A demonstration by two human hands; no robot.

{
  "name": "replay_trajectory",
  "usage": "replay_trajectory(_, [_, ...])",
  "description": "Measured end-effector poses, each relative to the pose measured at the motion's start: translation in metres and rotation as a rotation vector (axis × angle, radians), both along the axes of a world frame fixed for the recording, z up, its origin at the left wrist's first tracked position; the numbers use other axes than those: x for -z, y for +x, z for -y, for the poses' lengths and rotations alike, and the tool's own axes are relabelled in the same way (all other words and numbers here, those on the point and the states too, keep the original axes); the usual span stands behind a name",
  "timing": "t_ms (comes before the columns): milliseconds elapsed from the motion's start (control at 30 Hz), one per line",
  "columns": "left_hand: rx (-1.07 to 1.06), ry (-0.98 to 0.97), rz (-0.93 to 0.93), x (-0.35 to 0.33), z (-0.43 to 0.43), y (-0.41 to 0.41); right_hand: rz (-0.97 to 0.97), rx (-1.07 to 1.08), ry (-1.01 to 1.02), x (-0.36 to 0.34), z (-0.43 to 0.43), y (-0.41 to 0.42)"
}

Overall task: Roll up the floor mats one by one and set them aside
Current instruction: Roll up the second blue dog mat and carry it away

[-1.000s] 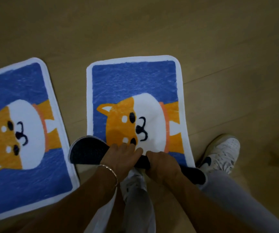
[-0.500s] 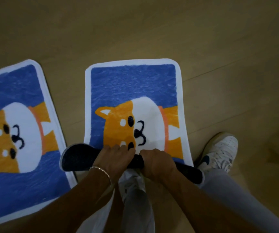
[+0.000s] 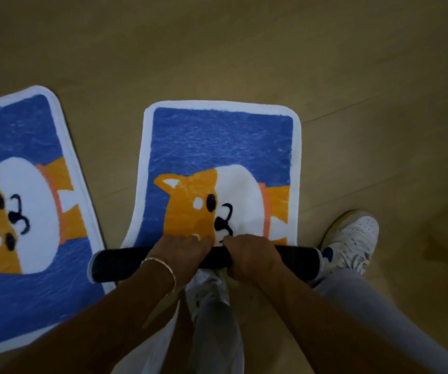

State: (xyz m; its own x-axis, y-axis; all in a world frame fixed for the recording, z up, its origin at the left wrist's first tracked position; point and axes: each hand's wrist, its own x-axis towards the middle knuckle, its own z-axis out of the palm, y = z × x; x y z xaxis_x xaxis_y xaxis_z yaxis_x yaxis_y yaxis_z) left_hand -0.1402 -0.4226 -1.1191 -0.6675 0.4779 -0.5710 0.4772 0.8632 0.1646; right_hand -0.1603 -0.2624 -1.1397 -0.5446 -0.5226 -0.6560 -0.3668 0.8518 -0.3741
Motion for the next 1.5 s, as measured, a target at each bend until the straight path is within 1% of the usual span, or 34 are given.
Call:
replay_trajectory(67, [-0.098,-0.062,0.046,0.006,0.002,-0.002,-0.152,0.005,0.030,0.003,-0.003,0.013])
replay_trajectory(100, [-0.122,-0.027,0.085,0.006,0.004,-0.002,-0.155,0.038,0.051,0.004,-0.004,0.018])
replay_trajectory(167, [0.004,0.039,-0.050,0.004,0.008,0.002,0.003,0.064,0.035,0.003,-0.001,0.018])
replay_trajectory(200, [0.020,0.065,-0.108,0.009,0.010,0.006,0.065,0.076,0.041,0.008,0.001,0.016])
replay_trajectory(233, [0.014,0.079,-0.162,0.012,0.010,0.008,0.105,0.106,0.060,0.013,0.003,0.013])
replay_trajectory(300, [-0.017,0.027,-0.163,0.020,0.013,0.013,0.097,0.142,0.078,0.019,0.008,0.010])
replay_trajectory(333, [-0.045,0.010,-0.091,0.018,0.012,0.009,0.056,0.160,0.062,0.019,0.009,0.012])
replay_trajectory(433, [-0.094,0.012,0.064,0.010,0.008,-0.004,-0.254,0.168,-0.002,0.019,0.003,0.027])
replay_trajectory(467, [-0.116,-0.002,0.136,0.014,0.006,-0.008,-0.301,0.171,-0.026,0.020,0.000,0.032])
replay_trajectory(500, [-0.117,-0.042,0.238,0.016,0.004,-0.011,-0.297,0.171,-0.029,0.019,-0.003,0.036])
replay_trajectory(533, [-0.090,-0.032,0.252,0.017,0.003,-0.010,-0.267,0.164,-0.020,0.019,-0.005,0.038])
replay_trajectory(567, [-0.013,0.003,0.183,0.016,0.003,-0.008,-0.213,0.189,-0.029,0.018,-0.007,0.036])
replay_trajectory(600, [0.042,0.060,0.056,0.017,0.005,-0.005,-0.096,0.214,-0.032,0.012,-0.008,0.029])
replay_trajectory(633, [0.108,0.065,-0.030,0.022,0.008,0.000,0.019,0.248,-0.038,0.013,-0.008,0.024])
replay_trajectory(700, [0.086,0.054,-0.170,0.027,0.012,0.004,0.174,0.315,-0.016,0.022,-0.005,0.017])
replay_trajectory(733, [0.062,0.019,-0.144,0.029,0.014,0.004,0.158,0.294,-0.019,0.022,-0.002,0.019])
replay_trajectory(800, [0.026,-0.025,-0.011,0.023,0.009,-0.002,-0.064,0.239,-0.022,0.022,0.002,0.025])
replay_trajectory(833, [0.006,-0.010,0.002,0.021,0.008,-0.005,-0.139,0.246,-0.041,0.025,0.001,0.032])
replay_trajectory(867, [-0.017,0.004,0.001,0.022,0.009,-0.009,-0.197,0.243,-0.043,0.026,0.000,0.038])
replay_trajectory(900, [-0.021,-0.022,0.068,0.024,0.009,-0.010,-0.209,0.248,-0.023,0.024,-0.001,0.040])
replay_trajectory(933, [-0.031,-0.039,0.121,0.023,0.008,-0.010,-0.175,0.249,0.004,0.024,-0.002,0.040])
replay_trajectory(967, [0.000,-0.017,0.085,0.024,0.009,-0.008,-0.109,0.254,0.004,0.024,-0.002,0.038])
replay_trajectory(1000, [0.039,0.040,-0.028,0.023,0.009,-0.005,-0.002,0.260,0.006,0.024,-0.003,0.034])
replay_trajectory(1067, [0.098,0.047,-0.173,0.027,0.014,0.002,0.186,0.293,0.044,0.029,-0.002,0.023])
replay_trajectory(1133, [0.070,0.026,-0.221,0.036,0.017,0.008,0.236,0.278,0.045,0.031,0.000,0.018])
replay_trajectory(1167, [0.062,0.018,-0.190,0.037,0.017,0.007,0.181,0.267,0.012,0.028,-0.001,0.019])
replay_trajectory(1233, [0.071,0.016,-0.079,0.031,0.011,0.000,-0.082,0.231,-0.025,0.026,-0.008,0.028])
replay_trajectory(1267, [0.080,0.002,0.012,0.025,0.007,-0.006,-0.166,0.229,-0.029,0.024,-0.011,0.034])
replay_trajectory(1300, [0.033,0.023,0.039,0.023,0.005,-0.012,-0.228,0.237,-0.033,0.023,-0.012,0.038])
replay_trajectory(1333, [0.004,-0.017,0.089,0.027,0.004,-0.013,-0.213,0.246,-0.039,0.021,-0.013,0.040])
replay_trajectory(1367, [-0.003,-0.046,0.120,0.026,0.003,-0.012,-0.139,0.260,-0.042,0.020,-0.013,0.037])
replay_trajectory(1400, [0.065,-0.041,0.079,0.026,0.002,-0.010,-0.022,0.269,-0.040,0.019,-0.014,0.032])
replay_trajectory(1467, [0.199,-0.017,-0.134,0.030,0.008,-0.002,0.222,0.402,-0.097,0.021,-0.018,0.020])
replay_trajectory(1500, [0.197,-0.015,-0.197,0.033,0.009,0.001,0.310,0.463,-0.116,0.021,-0.018,0.014])
